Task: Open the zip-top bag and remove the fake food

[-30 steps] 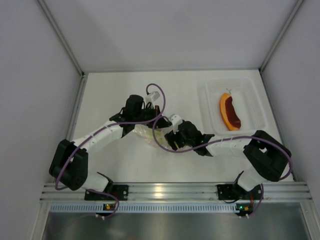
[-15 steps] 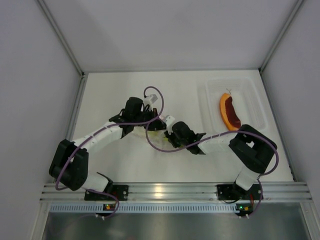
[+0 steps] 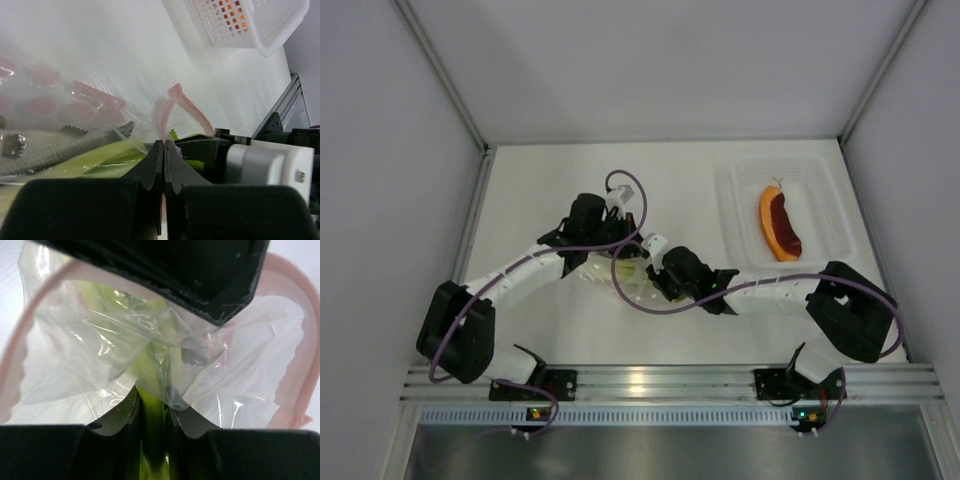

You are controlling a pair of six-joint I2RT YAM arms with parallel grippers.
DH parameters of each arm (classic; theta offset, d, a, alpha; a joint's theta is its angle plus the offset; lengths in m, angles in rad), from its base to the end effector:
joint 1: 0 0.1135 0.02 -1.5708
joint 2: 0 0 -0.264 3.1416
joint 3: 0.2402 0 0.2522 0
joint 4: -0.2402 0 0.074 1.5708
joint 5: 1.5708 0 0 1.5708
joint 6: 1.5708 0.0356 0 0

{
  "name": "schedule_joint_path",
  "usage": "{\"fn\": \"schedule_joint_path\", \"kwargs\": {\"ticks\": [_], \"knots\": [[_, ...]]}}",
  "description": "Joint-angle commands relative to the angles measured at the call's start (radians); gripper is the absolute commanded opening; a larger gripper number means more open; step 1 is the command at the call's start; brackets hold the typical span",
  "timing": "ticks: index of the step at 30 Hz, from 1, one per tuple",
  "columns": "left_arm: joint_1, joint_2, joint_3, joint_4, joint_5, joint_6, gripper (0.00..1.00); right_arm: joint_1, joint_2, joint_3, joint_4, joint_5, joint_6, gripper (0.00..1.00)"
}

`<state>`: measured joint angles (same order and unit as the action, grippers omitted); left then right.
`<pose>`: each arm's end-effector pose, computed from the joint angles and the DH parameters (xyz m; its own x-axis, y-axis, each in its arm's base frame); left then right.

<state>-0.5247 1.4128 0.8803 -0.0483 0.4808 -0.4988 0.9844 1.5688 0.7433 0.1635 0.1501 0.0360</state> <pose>0.2585 -0.1687 0.2436 -0.7896 -0.0330 -0.6128 0.4567 0.6352 -0.6228 0.1792 0.2601 0.1710 -0.3672 -0.4884 -0.7916 -0.7456 0.6634 -0.0635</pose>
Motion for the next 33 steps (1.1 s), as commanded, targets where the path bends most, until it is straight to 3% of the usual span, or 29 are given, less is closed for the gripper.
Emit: {"fn": "schedule_joint_path", "kwargs": {"ticks": [1,7,11,19,26,33], "knots": [[-0.005,-0.038,-0.010,0.071,-0.021,-0.001,0.00,0.019,-0.090,0.079,-0.048,-0.006,-0.013,0.00],[-0.006,-0.025,-0.012,0.074,-0.016,-0.010,0.00,0.023,-0.162,0.091,-0.059,0.040,0.007,0.00],[-0.017,-0.017,-0.032,0.157,0.067,-0.055,0.00,0.023,-0.147,0.114,-0.073,0.054,-0.028,0.00],[-0.106,0.040,-0.018,0.159,0.050,-0.029,0.00,0.076,-0.073,0.265,-0.157,0.103,-0.232,0.00],[-0.103,0.066,-0.056,0.153,-0.088,-0.021,0.00,0.085,-0.150,0.199,-0.195,0.169,-0.358,0.00],[-0.071,0.043,-0.084,0.131,-0.202,-0.055,0.00,0.051,-0.226,0.091,-0.196,0.169,-0.295,0.00]]}}
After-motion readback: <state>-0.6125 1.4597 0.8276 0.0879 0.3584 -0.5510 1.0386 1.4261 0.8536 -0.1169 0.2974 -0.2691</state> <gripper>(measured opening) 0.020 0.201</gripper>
